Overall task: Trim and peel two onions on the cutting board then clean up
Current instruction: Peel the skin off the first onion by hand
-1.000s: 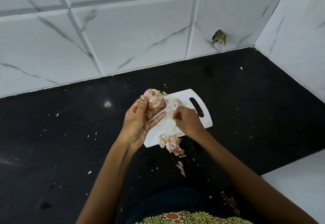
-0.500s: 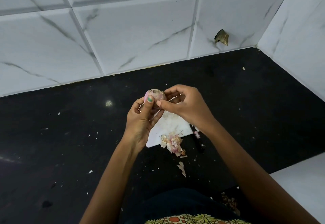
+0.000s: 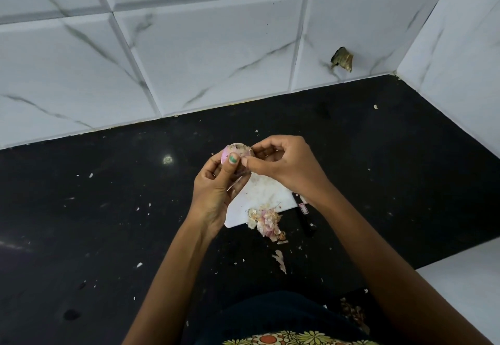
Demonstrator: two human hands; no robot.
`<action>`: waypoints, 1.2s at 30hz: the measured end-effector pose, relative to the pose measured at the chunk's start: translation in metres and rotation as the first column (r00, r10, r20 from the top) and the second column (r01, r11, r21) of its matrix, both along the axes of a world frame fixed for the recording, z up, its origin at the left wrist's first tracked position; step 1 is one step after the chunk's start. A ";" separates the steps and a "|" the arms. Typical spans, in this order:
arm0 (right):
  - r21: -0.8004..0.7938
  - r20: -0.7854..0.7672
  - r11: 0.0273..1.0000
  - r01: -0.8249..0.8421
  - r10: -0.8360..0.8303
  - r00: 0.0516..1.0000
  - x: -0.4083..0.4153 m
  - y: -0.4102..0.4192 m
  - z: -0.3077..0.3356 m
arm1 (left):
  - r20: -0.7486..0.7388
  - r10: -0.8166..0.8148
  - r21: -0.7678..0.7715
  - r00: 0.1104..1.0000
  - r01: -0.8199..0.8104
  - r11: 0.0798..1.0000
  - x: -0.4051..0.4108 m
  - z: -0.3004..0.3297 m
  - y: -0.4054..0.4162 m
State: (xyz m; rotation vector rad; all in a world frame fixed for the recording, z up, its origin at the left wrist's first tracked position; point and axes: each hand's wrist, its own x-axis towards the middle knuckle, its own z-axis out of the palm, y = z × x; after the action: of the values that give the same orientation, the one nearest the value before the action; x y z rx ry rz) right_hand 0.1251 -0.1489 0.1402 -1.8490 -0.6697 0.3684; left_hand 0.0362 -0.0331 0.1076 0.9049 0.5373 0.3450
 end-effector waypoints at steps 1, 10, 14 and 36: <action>-0.004 0.000 1.000 0.002 -0.002 1.000 0.000 0.000 0.000 | 0.004 -0.006 0.006 1.000 0.006 1.000 0.000 0.000 0.000; -0.024 -0.036 1.000 -0.009 0.008 0.999 0.004 -0.002 0.002 | -0.019 -0.045 0.038 0.999 0.046 0.998 -0.003 -0.003 0.002; -0.050 0.031 0.999 -0.005 0.006 1.000 0.003 -0.002 0.001 | -0.032 -0.045 0.038 0.998 0.047 0.998 -0.003 -0.005 0.002; 0.044 -0.218 0.999 -0.001 0.011 0.976 0.002 -0.004 -0.006 | -0.031 -0.049 0.006 0.998 0.049 0.999 0.000 -0.004 0.000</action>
State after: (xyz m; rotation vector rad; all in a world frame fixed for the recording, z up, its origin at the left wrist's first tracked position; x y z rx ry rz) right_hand 0.1271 -0.1534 0.1339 -1.7341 -0.5283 0.5485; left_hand 0.0362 -0.0329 0.1035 0.9292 0.5416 0.2890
